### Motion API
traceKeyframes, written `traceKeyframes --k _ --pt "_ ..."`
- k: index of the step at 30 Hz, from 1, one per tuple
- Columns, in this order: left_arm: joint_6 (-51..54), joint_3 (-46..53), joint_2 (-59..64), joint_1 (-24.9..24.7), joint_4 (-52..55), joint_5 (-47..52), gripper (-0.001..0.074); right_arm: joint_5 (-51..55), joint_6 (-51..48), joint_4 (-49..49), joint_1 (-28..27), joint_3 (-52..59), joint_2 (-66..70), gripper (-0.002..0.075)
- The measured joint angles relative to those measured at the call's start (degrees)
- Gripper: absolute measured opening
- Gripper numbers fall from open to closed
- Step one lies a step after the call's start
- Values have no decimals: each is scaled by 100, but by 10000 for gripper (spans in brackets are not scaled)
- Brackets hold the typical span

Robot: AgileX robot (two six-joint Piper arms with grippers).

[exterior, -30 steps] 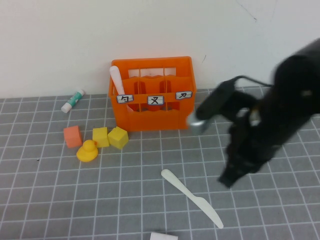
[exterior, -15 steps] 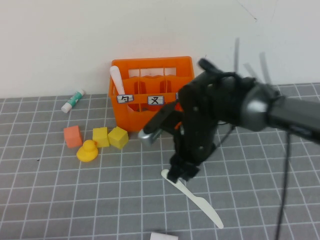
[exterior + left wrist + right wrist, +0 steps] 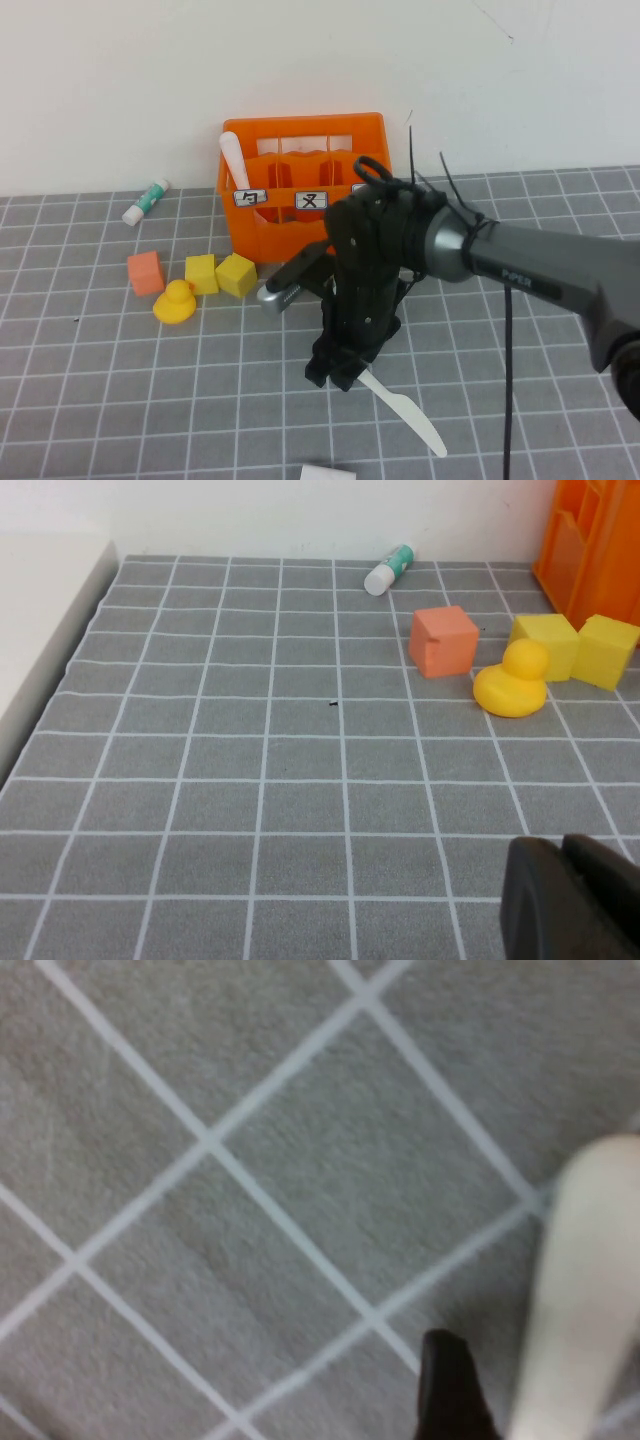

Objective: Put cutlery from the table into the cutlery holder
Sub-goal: Pick up the knife

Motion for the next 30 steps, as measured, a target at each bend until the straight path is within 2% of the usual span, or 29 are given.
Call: traceKeyframes --k 6,11,22,30 --pt "-5 0 0 0 0 0 -1 -40 22 54 0 -75 94 354" --pt "-14 0 0 0 0 0 -1 -30 179 -119 0 -98 128 189" --pt "-14 0 0 0 -10 0 -1 47 245 10 0 -80 36 185" --pt "-14 0 0 0 -10 0 -1 -172 -179 493 0 173 -877 185"
